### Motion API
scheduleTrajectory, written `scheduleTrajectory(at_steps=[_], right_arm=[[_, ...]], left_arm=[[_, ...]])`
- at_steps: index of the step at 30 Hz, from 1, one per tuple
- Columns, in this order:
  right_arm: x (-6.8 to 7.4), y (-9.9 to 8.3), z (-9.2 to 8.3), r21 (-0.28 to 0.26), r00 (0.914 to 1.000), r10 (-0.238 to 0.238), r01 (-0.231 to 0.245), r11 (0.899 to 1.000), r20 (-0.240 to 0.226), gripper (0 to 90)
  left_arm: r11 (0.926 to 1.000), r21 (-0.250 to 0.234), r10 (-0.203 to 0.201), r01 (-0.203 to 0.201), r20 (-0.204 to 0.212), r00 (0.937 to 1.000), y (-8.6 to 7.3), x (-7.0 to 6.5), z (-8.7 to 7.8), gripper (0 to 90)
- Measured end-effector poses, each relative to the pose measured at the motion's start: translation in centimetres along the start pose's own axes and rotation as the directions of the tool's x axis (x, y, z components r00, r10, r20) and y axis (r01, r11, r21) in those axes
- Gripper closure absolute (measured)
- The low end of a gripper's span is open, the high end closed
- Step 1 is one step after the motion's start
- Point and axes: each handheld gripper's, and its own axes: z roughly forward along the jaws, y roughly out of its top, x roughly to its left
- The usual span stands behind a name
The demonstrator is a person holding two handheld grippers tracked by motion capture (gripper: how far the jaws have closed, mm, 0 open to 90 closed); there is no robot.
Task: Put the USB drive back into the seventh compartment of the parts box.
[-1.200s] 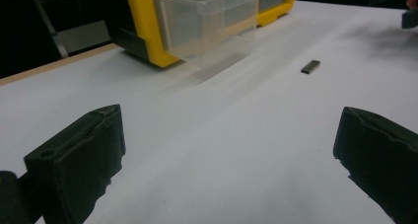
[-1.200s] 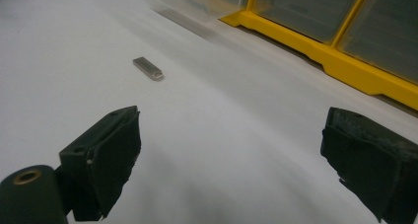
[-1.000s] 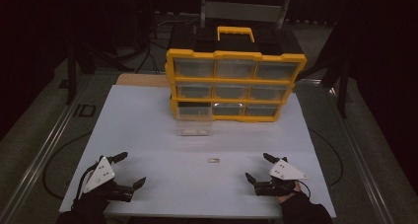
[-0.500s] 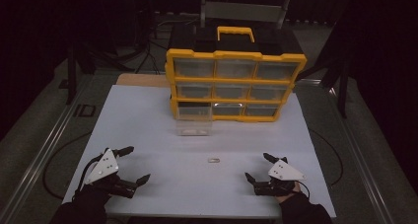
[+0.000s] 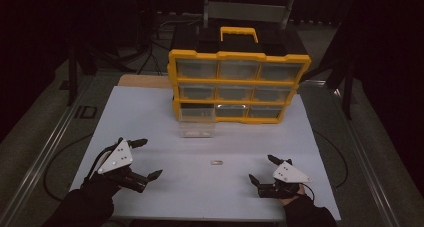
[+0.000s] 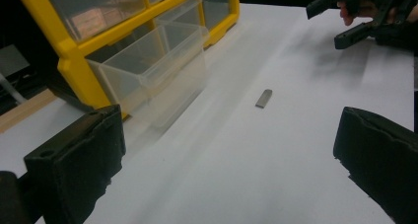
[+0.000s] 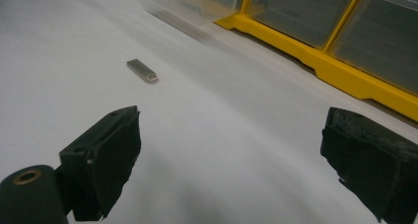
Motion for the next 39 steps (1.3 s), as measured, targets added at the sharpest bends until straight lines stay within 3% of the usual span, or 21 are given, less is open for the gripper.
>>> scheduleTrajectory(at_steps=[6,17,27,39], right_arm=[[0.0,0.0,0.0,-0.002,1.0,0.003,-0.003,1.0,-0.003,8.4],[0.0,0.0,0.0,-0.007,1.0,0.007,-0.007,1.0,-0.004,8.4],[0.0,0.0,-0.1,-0.012,0.9998,0.009,-0.01,1.0,-0.016,8.4],[0.0,0.1,-0.1,-0.016,0.9998,0.014,-0.014,1.0,-0.016,8.4]], left_arm=[[1.0,0.003,0.007,-0.007,0.032,0.9994,1.2,0.2,0.6,0.4],[0.998,0.021,0.057,-0.059,0.079,0.9952,3.3,0.3,2.1,0.4],[0.9936,0.04,0.098,-0.105,0.151,0.9836,5.0,-0.2,4.7,0.4],[0.9892,0.066,0.114,-0.131,0.217,0.9696,6.3,-0.6,7.8,0.4]])
